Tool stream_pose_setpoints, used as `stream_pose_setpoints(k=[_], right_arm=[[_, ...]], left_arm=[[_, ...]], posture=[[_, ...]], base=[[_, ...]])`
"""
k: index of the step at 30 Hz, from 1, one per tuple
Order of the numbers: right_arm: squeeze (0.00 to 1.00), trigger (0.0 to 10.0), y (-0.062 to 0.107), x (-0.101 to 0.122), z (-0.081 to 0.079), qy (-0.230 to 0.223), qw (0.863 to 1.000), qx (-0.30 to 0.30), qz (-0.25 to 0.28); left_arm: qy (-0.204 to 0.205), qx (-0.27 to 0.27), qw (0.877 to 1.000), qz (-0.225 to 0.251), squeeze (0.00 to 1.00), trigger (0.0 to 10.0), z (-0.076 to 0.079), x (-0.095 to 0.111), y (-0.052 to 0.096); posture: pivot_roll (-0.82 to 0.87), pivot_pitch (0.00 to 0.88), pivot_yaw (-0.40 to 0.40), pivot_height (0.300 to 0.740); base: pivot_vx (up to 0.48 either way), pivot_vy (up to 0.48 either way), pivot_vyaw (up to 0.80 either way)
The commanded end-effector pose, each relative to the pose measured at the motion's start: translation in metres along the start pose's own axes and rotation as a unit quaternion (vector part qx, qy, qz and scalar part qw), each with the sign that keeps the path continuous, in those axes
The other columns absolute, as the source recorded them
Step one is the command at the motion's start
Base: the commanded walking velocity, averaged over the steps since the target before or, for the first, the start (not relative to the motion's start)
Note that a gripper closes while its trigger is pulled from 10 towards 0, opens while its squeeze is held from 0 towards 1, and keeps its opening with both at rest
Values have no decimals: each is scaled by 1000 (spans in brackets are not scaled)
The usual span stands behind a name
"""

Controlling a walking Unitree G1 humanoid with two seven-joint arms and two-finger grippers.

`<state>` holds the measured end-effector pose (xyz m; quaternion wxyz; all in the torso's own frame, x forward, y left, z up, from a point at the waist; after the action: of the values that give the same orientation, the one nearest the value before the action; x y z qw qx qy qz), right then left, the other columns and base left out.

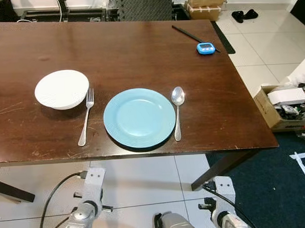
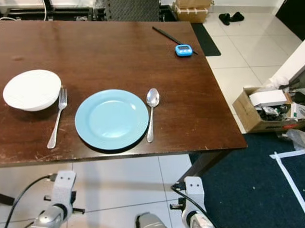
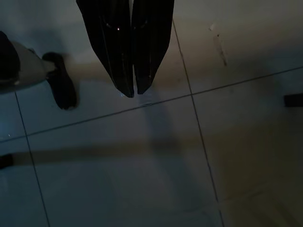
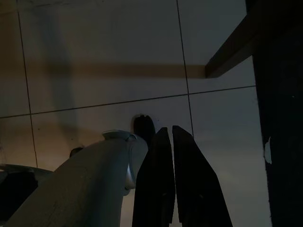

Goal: Setting the table

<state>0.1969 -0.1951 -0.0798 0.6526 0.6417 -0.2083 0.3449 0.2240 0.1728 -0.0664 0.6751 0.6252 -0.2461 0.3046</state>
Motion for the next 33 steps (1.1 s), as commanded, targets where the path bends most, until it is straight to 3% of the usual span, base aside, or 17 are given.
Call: stream_pose_setpoints(k=[1,6,17,26,33], right_arm=[[0,10000,2,-5,2,-13,1000,-4,-7],[0,10000,2,-6,0,-8,1000,3,-9],[0,10000,0,-6,-17,-11,1000,15,-15],[0,10000,8,-22,-10,-7,1000,8,-26],[0,10000,11,-28,-8,-2,1000,8,-28]], left_arm=[[0,8,1000,-30,0,10000,0,-15,2],[17,19,999,-37,0,10000,-1,-18,2],[28,33,999,-16,0,10000,-21,-7,1],[15,9,1000,-24,0,10000,-7,-13,1],[3,-2,999,-34,0,10000,-8,-24,5]], posture=[[-13,82,21,740],[-4,73,11,740],[5,84,20,740],[-4,95,38,740],[-20,113,45,740]], base=[[0,0,0],[0,0,0],[0,0,0],[0,0,0],[0,0,0]])
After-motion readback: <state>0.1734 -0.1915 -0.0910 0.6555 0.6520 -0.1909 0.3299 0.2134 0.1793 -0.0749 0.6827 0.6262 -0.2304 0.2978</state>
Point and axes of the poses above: a point about 5 cm out from each wrist's last joint towards the gripper, its own y axis pointing back from the gripper into the wrist, its own x axis along the axis of the wrist's last joint, z = x × y, the point moved 1 cm from there along -y, pointing out of the wrist towards the gripper, and after that the axes turned 15 degrees about y, right-handed, at the moved point
